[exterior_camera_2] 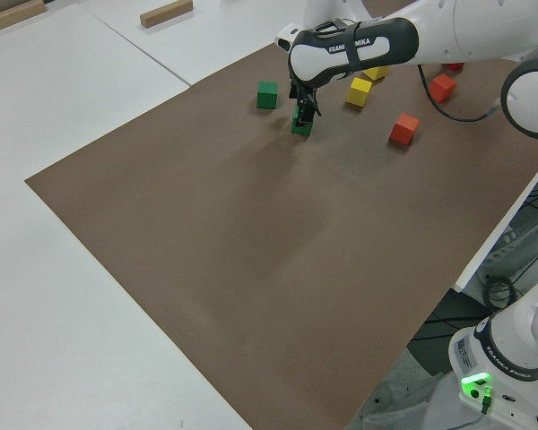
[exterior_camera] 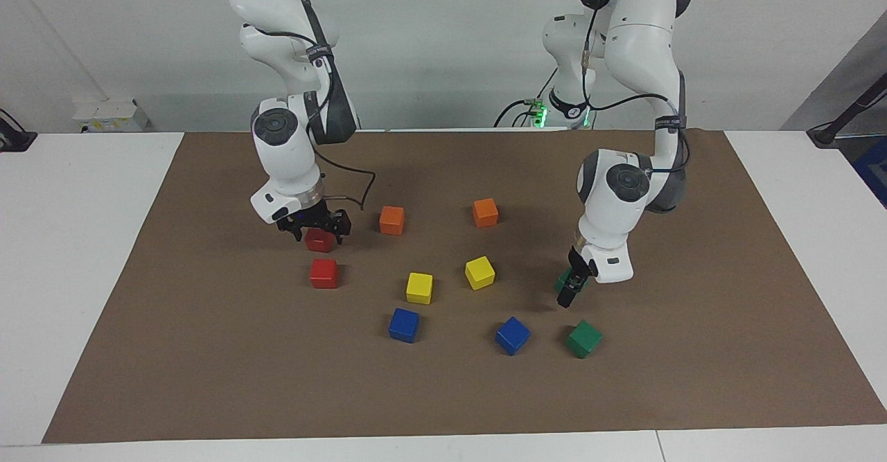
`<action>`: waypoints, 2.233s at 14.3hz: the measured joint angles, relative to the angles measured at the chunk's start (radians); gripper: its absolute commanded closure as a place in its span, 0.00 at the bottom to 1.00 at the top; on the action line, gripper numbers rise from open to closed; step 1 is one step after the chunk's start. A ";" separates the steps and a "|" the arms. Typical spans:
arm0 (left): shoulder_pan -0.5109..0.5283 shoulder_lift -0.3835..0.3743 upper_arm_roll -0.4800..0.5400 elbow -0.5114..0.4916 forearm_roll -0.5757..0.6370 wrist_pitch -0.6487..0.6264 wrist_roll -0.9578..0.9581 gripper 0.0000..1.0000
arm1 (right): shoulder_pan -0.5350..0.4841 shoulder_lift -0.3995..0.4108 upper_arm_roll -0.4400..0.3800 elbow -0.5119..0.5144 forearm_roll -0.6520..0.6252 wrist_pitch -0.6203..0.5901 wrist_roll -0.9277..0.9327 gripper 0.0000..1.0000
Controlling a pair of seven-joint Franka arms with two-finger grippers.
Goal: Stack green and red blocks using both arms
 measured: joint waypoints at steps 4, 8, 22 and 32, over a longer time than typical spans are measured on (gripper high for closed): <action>0.000 0.000 0.000 -0.005 0.043 0.000 0.001 1.00 | 0.000 0.000 -0.001 -0.021 0.000 0.004 0.024 0.00; -0.001 0.000 -0.001 -0.006 0.059 -0.001 0.024 1.00 | 0.000 0.000 -0.004 -0.034 0.000 0.004 0.047 0.01; 0.393 -0.126 0.019 0.065 -0.008 -0.303 1.118 1.00 | -0.001 -0.005 -0.008 -0.086 0.001 0.006 0.057 0.96; 0.475 -0.098 0.018 -0.082 -0.009 -0.031 1.326 1.00 | -0.071 -0.037 -0.017 0.196 0.001 -0.253 -0.063 1.00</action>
